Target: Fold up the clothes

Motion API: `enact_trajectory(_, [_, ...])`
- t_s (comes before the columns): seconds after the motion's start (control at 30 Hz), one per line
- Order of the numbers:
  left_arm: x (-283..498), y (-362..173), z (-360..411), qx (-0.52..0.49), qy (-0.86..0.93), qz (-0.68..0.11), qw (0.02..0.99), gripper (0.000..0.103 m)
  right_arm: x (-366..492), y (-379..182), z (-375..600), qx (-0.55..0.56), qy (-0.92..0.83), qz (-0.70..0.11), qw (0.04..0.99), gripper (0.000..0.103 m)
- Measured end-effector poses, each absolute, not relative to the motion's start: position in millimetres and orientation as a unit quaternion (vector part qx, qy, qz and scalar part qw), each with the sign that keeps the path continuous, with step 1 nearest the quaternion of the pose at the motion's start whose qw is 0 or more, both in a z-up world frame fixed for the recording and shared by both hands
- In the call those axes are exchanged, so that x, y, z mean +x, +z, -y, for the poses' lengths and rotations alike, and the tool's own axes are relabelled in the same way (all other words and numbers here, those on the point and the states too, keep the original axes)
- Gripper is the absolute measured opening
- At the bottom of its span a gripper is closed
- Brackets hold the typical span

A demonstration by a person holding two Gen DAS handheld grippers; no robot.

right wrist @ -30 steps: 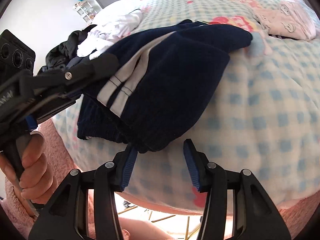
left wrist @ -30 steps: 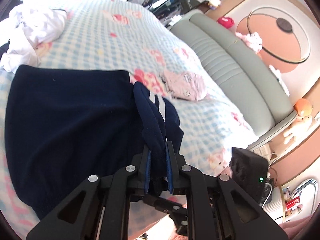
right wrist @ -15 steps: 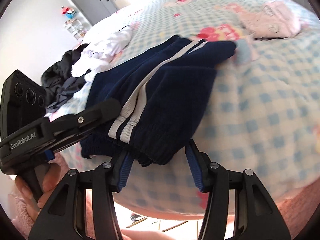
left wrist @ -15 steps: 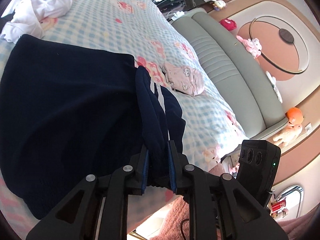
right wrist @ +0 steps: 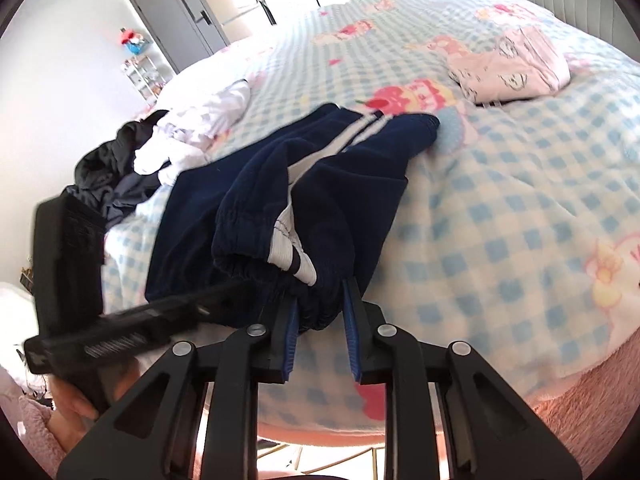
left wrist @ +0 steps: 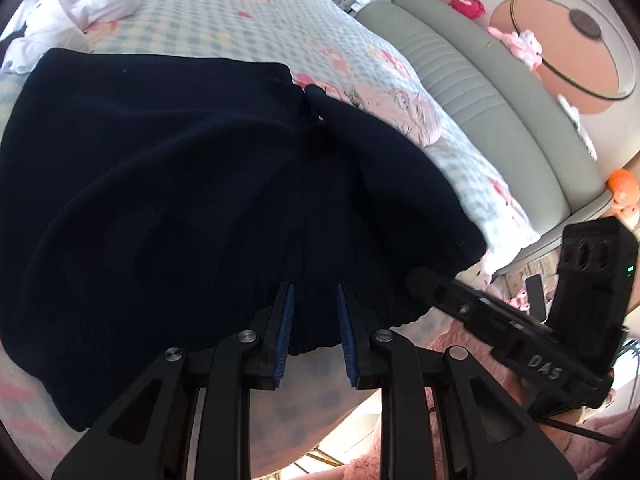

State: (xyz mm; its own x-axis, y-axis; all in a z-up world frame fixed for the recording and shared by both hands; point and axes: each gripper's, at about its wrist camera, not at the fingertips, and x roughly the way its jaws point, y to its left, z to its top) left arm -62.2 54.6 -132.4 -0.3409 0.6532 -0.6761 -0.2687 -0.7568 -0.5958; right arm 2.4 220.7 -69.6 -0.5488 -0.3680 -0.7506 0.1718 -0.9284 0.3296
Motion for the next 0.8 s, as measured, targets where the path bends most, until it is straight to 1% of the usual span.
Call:
enact_trajectory(0.1, [-72, -142, -71, -0.514, 0.797, 0.153, 0.278, 0.022, 3, -66, -217, 0.439, -0.874, 0.114, 0.172, 0.020])
enact_trajectory(0.27, [-73, -150, -84, -0.521, 0.805, 0.109, 0.263, 0.022, 0, -69, -191, 0.435, -0.871, 0.083, 0.211, 0.020])
enact_trajectory(0.37, [-70, -148, -73, -0.524, 0.800, 0.121, 0.267, 0.022, -1, -71, -176, 0.433, -0.868, 0.065, 0.235, 0.020])
enact_trajectory(0.5, [-60, -129, -31, -0.535, 0.788, 0.177, 0.250, 0.021, -3, -73, -173, 0.440, -0.860, 0.071, 0.250, 0.020])
enact_trajectory(0.6, [-57, -114, 8, -0.507, 0.796, 0.235, 0.233, 0.030, -2, -79, -171, 0.450, -0.852, 0.061, 0.260, 0.020])
enact_trajectory(0.63, [-60, -113, 19, -0.494, 0.788, 0.272, 0.247, 0.038, -3, -83, -170, 0.456, -0.847, 0.064, 0.265, 0.020])
enact_trajectory(0.67, [-64, -114, 27, -0.486, 0.771, 0.314, 0.267, 0.049, -4, -86, -167, 0.462, -0.843, 0.063, 0.267, 0.020])
enact_trajectory(0.73, [-71, -114, 30, -0.478, 0.747, 0.360, 0.289, 0.052, -8, -91, -162, 0.473, -0.836, 0.062, 0.271, 0.021])
enact_trajectory(0.77, [-74, -114, 31, -0.473, 0.735, 0.381, 0.300, 0.056, -8, -93, -158, 0.478, -0.834, 0.053, 0.272, 0.021])
enact_trajectory(0.8, [-78, -113, 27, -0.473, 0.734, 0.377, 0.308, 0.059, -8, -94, -155, 0.479, -0.833, 0.046, 0.272, 0.022])
